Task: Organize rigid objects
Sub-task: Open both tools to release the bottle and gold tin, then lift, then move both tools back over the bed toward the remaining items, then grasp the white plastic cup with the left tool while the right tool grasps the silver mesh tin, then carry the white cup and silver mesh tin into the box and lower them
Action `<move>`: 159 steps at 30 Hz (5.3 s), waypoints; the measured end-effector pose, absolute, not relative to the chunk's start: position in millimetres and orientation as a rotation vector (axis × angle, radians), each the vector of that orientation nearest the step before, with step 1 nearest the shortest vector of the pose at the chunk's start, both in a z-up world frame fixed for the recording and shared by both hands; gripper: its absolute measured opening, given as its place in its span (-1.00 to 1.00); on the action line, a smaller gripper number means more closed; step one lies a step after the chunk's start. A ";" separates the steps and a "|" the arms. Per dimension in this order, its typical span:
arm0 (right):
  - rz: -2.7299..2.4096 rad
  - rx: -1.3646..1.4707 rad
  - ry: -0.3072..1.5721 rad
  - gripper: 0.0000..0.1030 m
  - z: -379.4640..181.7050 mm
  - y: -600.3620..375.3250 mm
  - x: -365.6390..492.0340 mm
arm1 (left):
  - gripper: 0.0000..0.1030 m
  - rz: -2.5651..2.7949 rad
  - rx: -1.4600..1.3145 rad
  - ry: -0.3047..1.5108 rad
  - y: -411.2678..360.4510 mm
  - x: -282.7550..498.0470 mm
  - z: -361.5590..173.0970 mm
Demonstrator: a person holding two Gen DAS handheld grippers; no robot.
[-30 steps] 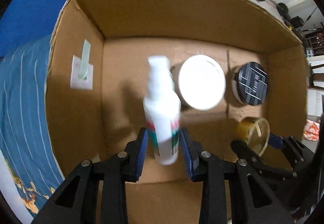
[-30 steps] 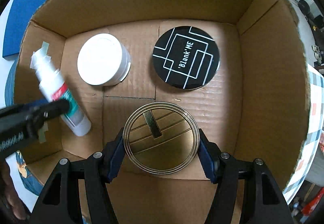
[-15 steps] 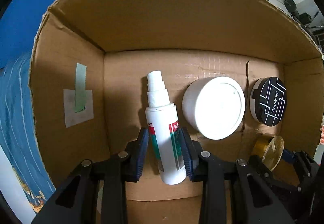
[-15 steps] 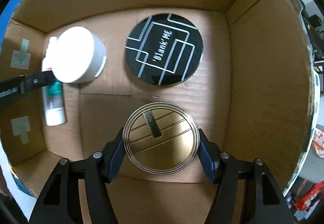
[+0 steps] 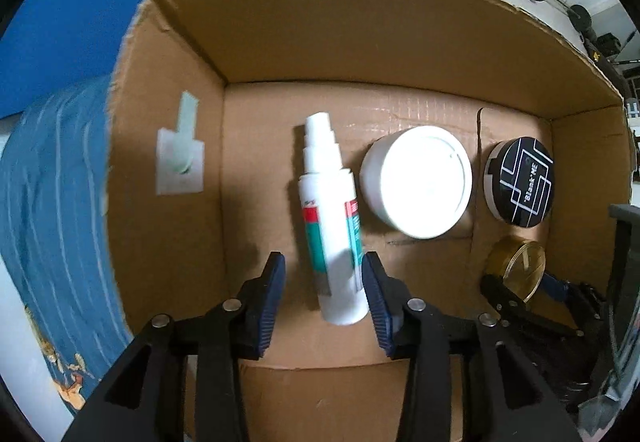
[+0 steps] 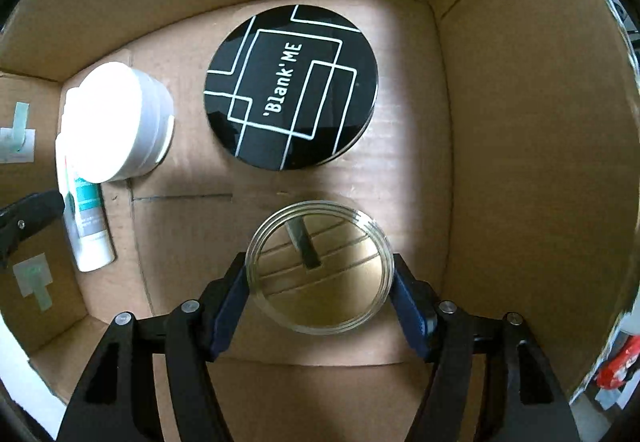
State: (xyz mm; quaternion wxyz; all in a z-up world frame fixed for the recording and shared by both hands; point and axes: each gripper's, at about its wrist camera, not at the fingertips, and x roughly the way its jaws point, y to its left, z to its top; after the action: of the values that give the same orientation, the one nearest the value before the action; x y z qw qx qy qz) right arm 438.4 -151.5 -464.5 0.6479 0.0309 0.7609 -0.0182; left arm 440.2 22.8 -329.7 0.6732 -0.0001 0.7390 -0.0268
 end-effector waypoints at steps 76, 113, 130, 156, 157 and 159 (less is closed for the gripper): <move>-0.225 0.199 1.664 0.43 -453.4 -315.1 235.3 | -0.07 -0.054 0.019 1.781 -34.2 143.8 -393.9; -0.012 0.093 1.750 0.42 -444.8 -219.4 225.5 | -0.43 0.007 -0.076 1.617 -37.3 251.4 -370.0; 0.119 0.099 1.659 0.42 -390.0 -190.5 193.7 | -0.43 -0.053 -0.098 1.497 -70.0 222.8 -296.7; 0.292 0.169 1.424 0.42 -276.3 -129.9 314.3 | -0.43 -0.133 -0.263 1.332 34.5 310.9 -178.1; 0.289 0.161 1.423 0.42 -280.9 -126.7 322.9 | -0.43 -0.127 -0.266 1.352 37.9 320.8 -187.3; 0.273 0.162 1.428 0.42 -292.5 -121.1 342.0 | -0.43 -0.126 -0.270 1.393 42.5 335.1 -202.3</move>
State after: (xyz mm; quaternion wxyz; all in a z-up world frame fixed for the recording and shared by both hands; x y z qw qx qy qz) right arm 342.0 -121.1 -292.5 0.7441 0.0738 0.6522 0.1245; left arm 335.1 42.5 -202.3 0.7570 -0.1237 0.6389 -0.0580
